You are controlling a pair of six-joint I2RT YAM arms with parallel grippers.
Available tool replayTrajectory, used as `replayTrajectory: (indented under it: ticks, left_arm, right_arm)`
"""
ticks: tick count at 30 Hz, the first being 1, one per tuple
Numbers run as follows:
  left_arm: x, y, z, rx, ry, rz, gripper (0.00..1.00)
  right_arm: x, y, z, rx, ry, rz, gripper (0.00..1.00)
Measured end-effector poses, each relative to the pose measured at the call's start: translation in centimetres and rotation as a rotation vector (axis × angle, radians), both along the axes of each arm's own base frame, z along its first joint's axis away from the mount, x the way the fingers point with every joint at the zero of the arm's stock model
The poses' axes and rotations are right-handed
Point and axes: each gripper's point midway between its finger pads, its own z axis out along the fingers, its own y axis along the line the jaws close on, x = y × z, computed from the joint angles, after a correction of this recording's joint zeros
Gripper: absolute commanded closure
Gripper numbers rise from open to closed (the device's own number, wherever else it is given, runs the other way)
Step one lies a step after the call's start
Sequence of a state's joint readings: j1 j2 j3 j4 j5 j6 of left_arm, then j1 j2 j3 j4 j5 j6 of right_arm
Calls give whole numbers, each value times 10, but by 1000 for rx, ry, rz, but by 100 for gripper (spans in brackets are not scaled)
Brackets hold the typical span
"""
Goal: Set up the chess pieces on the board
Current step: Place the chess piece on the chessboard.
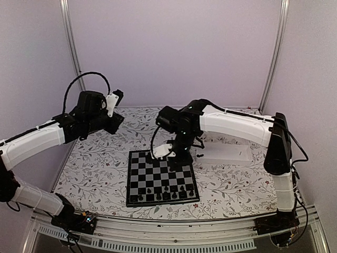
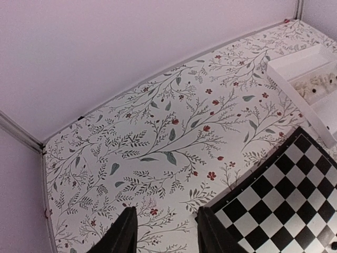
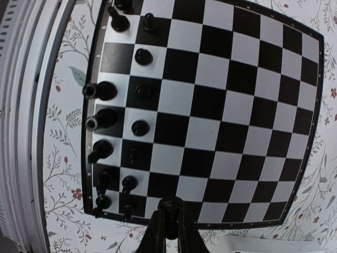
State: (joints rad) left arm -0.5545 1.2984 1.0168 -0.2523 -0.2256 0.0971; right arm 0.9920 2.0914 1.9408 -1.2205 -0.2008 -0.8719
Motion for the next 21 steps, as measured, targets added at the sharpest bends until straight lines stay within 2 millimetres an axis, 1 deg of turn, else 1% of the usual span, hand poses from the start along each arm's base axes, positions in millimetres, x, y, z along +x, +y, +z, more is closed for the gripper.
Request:
replayTrajectory:
  ticks: [3,5,7,9,10,11,14,17,21]
  left_arm:
    - [-8,10,13,-22,-44,15,57]
    - [-10,13,22,-39,-71,17,58]
    - [-11,13,28,-48,-88,18,57]
    - [-10,12,29,-50,-91,17,58]
    - [-10,12,29,-51,-90,17,57]
    - [-10,12,29,-51,-90,17,57]
    - [-10,12,29,-52,-91,16,57]
    - [-10,11,29,-54,-90,12,57]
    - [-10,10,28,-56,-86,5,57]
  right_arm:
    - [-1,36,-13,-9,-63,3,95]
    - [-2,49,-23,-25,-104,4,95]
    - [-1,58,-34,-51,-148,0,94]
    - [2,63,-44,-70,-177,-5,92]
    - [4,65,-52,-81,-189,-9,88]
    - [5,65,-55,-86,-193,-11,83]
    - [10,69,-68,-97,-203,-28,76]
    - [11,70,-74,-99,-202,-37,72]
    - [12,74,-74,-85,-200,-42,65]
